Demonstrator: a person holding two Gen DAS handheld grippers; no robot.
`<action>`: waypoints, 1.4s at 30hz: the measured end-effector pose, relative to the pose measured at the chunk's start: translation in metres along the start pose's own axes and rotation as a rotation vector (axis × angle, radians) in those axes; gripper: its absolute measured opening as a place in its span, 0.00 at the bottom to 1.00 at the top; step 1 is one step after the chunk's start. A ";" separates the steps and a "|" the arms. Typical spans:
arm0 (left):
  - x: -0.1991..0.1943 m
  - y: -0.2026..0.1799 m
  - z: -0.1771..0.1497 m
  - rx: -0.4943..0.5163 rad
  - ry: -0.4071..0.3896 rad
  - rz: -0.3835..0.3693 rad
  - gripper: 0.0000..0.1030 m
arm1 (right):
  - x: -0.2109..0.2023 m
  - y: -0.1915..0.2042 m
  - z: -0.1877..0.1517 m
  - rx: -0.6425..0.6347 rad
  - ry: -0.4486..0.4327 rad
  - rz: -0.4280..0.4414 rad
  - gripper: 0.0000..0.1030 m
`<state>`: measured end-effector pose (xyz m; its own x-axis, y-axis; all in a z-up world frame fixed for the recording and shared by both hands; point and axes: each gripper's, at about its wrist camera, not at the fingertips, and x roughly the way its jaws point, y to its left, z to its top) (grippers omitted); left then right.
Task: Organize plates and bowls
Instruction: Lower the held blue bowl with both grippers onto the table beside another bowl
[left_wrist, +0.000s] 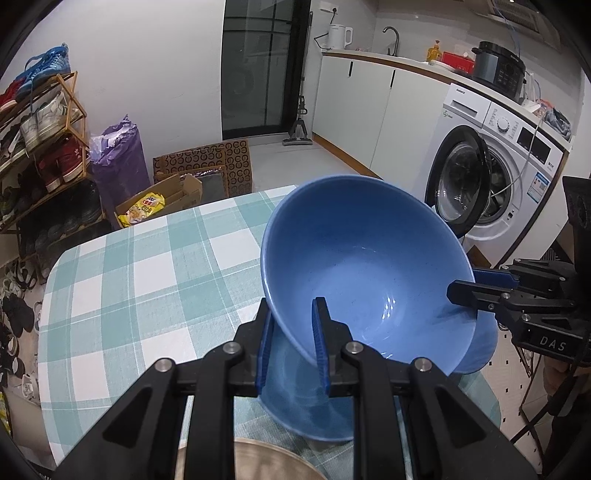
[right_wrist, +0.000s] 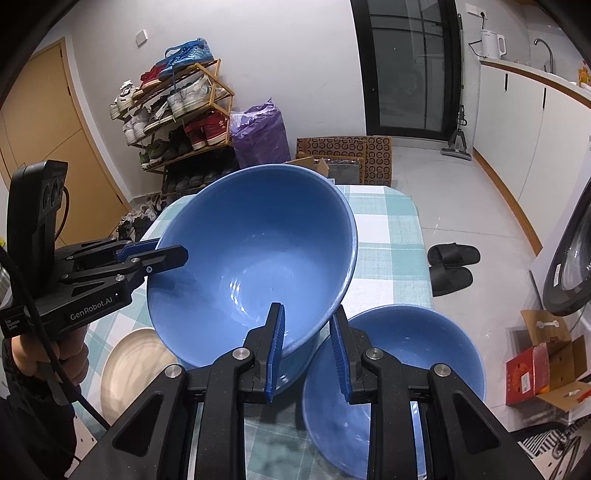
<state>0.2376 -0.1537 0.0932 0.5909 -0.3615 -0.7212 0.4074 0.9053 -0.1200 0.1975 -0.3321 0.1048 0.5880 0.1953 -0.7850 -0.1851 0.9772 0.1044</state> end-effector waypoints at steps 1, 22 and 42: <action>0.000 0.000 -0.002 -0.001 0.002 0.001 0.18 | 0.001 0.001 -0.001 0.001 0.001 0.003 0.24; 0.004 0.011 -0.031 -0.021 0.038 0.011 0.18 | 0.019 0.020 -0.021 -0.007 0.047 0.022 0.24; 0.020 0.017 -0.049 -0.030 0.090 0.026 0.18 | 0.042 0.031 -0.035 -0.022 0.098 0.014 0.25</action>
<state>0.2218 -0.1349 0.0434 0.5352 -0.3177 -0.7828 0.3708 0.9209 -0.1202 0.1889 -0.2965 0.0533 0.5060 0.1983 -0.8394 -0.2108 0.9721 0.1026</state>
